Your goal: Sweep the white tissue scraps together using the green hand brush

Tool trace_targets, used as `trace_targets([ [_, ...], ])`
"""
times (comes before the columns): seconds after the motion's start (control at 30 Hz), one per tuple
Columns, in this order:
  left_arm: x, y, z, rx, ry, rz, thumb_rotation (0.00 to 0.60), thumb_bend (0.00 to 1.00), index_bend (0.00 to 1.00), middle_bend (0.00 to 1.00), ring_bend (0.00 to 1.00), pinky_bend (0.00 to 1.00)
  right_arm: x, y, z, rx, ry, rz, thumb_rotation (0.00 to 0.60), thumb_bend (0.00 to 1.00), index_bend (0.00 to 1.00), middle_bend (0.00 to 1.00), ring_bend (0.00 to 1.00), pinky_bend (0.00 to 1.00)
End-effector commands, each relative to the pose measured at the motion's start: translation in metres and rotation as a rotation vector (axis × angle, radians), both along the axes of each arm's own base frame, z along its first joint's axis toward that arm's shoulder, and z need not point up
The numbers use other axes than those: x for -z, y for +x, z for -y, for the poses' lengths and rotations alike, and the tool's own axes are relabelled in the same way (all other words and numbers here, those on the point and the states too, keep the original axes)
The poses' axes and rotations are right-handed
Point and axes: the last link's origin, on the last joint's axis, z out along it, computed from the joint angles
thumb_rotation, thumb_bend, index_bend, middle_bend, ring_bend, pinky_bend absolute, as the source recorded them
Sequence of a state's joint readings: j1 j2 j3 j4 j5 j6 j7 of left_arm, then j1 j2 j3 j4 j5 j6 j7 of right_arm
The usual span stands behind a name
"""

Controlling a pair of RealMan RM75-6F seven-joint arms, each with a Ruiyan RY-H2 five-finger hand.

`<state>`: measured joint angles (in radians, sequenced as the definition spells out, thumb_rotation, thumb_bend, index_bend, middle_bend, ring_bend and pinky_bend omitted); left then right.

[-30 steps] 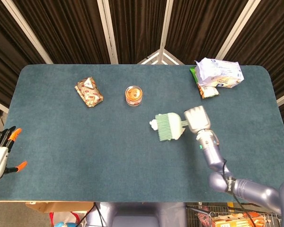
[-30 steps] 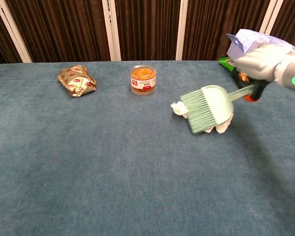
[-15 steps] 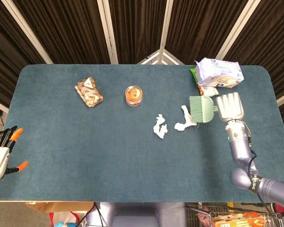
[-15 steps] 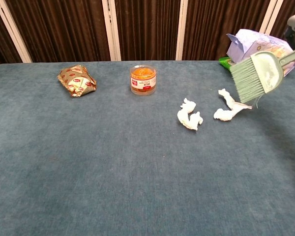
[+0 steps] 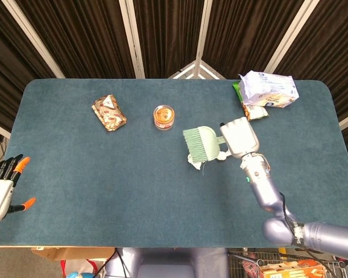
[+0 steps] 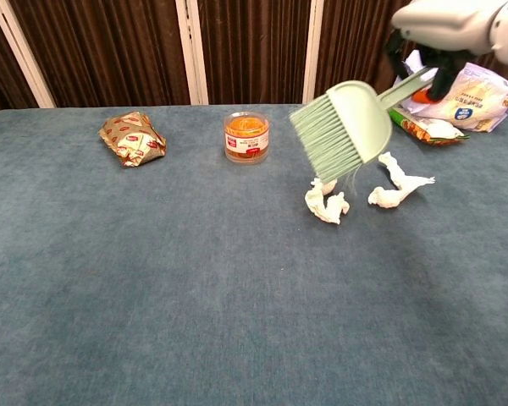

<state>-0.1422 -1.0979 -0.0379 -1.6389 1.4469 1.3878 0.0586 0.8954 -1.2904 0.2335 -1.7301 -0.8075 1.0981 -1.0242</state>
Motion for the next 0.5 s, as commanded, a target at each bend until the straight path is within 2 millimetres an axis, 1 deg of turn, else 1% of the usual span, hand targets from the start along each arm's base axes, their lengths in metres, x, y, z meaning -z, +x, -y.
trace_targets([
  [0.03,0.0,0.0,0.0,-0.002,-0.001,0.0,0.6,0.0,0.0,0.0,0.0,0.0,0.025,0.001,-0.001,0.004,0.045,-0.026,0.6,0.59,0.67,1.0,1.0,0.97],
  [0.1,0.0,-0.001,0.0,-0.005,-0.002,-0.001,0.6,0.0,0.0,0.0,0.0,0.0,0.036,-0.002,-0.001,0.012,0.062,-0.042,0.6,0.59,0.67,1.0,1.0,0.97],
  [0.13,0.0,-0.002,0.0,-0.009,-0.002,0.0,0.6,0.0,0.0,0.0,0.0,0.0,0.047,-0.008,-0.002,0.027,0.084,-0.063,0.6,0.59,0.67,1.0,1.0,0.97],
  [0.17,0.0,-0.002,0.0,-0.011,-0.001,0.0,0.6,0.0,0.0,0.0,0.0,0.0,0.053,-0.012,-0.001,0.033,0.089,-0.078,0.6,0.59,0.67,1.0,1.0,0.97],
  [0.23,-0.001,-0.002,0.0,-0.014,-0.001,0.0,0.6,0.0,0.0,0.0,0.0,0.0,0.058,-0.016,0.0,0.037,0.088,-0.093,0.6,0.59,0.67,1.0,1.0,0.97],
  [0.4,-0.001,-0.003,0.0,-0.018,0.001,0.001,0.6,0.0,0.0,0.0,0.0,0.0,0.063,-0.026,0.002,0.04,0.077,-0.137,0.6,0.59,0.67,1.0,1.0,0.97],
  [0.5,-0.001,-0.003,0.001,-0.021,0.0,0.001,0.6,0.0,0.0,0.0,0.0,0.0,0.059,-0.036,0.007,0.045,0.05,-0.182,0.6,0.59,0.67,1.0,1.0,0.97],
])
